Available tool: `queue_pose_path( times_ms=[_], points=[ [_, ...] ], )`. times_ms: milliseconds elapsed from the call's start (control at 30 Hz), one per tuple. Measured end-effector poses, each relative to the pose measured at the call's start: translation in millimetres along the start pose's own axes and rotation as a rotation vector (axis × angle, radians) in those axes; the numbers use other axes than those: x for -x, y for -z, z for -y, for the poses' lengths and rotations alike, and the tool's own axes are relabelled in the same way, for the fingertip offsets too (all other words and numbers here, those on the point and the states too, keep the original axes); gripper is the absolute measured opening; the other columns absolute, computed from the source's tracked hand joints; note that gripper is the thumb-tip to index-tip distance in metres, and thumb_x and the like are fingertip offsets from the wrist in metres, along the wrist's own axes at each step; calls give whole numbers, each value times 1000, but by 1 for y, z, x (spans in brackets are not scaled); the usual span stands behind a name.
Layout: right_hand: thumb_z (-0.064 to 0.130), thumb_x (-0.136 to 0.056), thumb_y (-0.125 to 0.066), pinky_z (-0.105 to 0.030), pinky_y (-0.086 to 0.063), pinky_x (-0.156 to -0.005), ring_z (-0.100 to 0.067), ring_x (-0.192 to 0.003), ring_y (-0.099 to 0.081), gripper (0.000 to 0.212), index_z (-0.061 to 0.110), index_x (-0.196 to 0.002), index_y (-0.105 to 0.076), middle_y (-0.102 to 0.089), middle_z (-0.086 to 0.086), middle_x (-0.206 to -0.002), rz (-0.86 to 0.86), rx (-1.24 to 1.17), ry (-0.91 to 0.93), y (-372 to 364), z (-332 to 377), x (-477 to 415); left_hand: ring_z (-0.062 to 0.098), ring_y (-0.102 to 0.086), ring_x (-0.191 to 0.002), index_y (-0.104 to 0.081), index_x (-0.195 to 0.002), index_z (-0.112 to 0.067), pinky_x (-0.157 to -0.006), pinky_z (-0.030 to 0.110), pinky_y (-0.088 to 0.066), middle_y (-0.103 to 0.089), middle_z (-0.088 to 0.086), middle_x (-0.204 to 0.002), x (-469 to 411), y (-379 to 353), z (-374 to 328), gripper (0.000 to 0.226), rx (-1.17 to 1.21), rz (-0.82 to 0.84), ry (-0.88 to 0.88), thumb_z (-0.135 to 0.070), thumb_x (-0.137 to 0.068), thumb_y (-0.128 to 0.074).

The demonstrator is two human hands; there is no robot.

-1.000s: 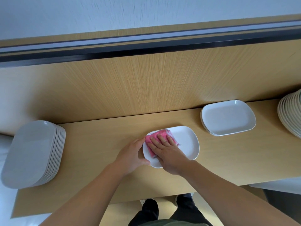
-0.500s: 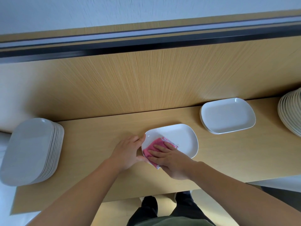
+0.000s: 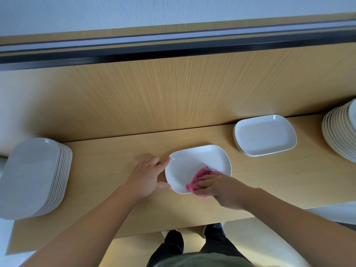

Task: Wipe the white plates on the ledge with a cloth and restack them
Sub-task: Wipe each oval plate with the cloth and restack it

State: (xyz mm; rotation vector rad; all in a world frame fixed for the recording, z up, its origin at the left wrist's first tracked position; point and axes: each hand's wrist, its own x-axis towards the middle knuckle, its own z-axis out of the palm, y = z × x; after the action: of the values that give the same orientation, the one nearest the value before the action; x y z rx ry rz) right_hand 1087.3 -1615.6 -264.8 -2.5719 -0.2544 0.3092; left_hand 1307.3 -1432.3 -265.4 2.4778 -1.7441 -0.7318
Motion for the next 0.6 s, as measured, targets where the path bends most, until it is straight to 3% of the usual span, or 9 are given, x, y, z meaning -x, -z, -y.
queue_pose_path(
  times_ms=[100, 167, 200, 267, 333, 400, 433, 500, 600],
  points=[
    [-11, -80, -48, -33, -42, -104, -22, -116, -55, 65, 19, -137, -56, -61, 7, -130, -113, 9, -41, 17, -6, -5, 17, -39, -113, -35, -148, -20, -102, 33, -36, -46, -1, -119, 4, -2, -1, 93, 22, -125, -62, -71, -73, -57],
    [-9, -79, -50, -37, -42, -105, -24, -123, -51, 71, 20, -144, -48, -55, 8, -138, -139, 113, -66, 24, -6, -15, 15, -41, -100, -61, -125, -17, -90, 34, -48, -51, -3, -108, 4, -11, 0, 76, -13, -282, -165, -71, -72, -49],
    [-6, -79, -54, -44, -37, -110, -27, -131, -45, 75, 22, -147, -43, -50, 7, -144, -119, 187, -71, 25, -4, -21, 14, -42, -96, -67, -110, -18, -85, 33, -51, -52, -4, -104, 4, -18, 1, 64, -7, -321, -221, -68, -74, -50],
    [3, -85, -54, -52, -9, -118, -30, -148, -15, 80, 28, -154, -23, -26, 2, -159, 31, 254, -163, 24, 4, -26, 12, -45, -93, -68, -90, -18, -75, 30, -53, -53, -7, -103, 3, -26, 0, 45, 26, -333, -310, -58, -79, -51],
    [16, -92, -42, -49, 11, -116, -29, -149, 14, 75, 31, -155, -5, 0, 0, -164, 193, 215, -285, 18, 10, -23, 10, -49, -98, -70, -84, -17, -71, 29, -55, -62, -7, -104, 3, -32, -3, 43, 54, -326, -355, -54, -82, -50],
    [35, -93, -23, -50, 13, -115, -30, -146, 21, 65, 31, -155, -5, 4, -2, -163, 161, 170, -320, 7, 10, -20, 10, -53, -105, -75, -86, -16, -75, 28, -57, -70, -4, -106, 1, -38, -4, 50, 47, -345, -401, -56, -85, -45],
    [44, -91, -13, -52, 11, -115, -30, -144, 21, 65, 30, -155, -7, 2, -3, -163, 149, 160, -341, 1, 8, -21, 11, -55, -107, -76, -87, -15, -86, 27, -53, -71, -3, -107, 1, -40, -5, 57, 57, -354, -412, -59, -87, -41],
    [50, -89, -8, -58, 5, -114, -33, -143, 11, 70, 27, -154, -19, -11, -5, -162, 175, 238, -347, -2, 3, -27, 12, -59, -109, -77, -87, -12, -107, 24, -34, -71, 1, -111, 0, -43, -6, 67, 116, -336, -400, -62, -93, -32],
    [42, -93, -26, -66, -29, -103, -41, -136, -39, 55, 27, -142, -48, -47, -7, -147, 208, 398, -357, -3, -3, -36, 11, -58, -112, -77, -87, -11, -114, 20, -18, -71, 3, -113, 0, -46, -4, 72, 178, -302, -358, -65, -92, -30]
  ],
)
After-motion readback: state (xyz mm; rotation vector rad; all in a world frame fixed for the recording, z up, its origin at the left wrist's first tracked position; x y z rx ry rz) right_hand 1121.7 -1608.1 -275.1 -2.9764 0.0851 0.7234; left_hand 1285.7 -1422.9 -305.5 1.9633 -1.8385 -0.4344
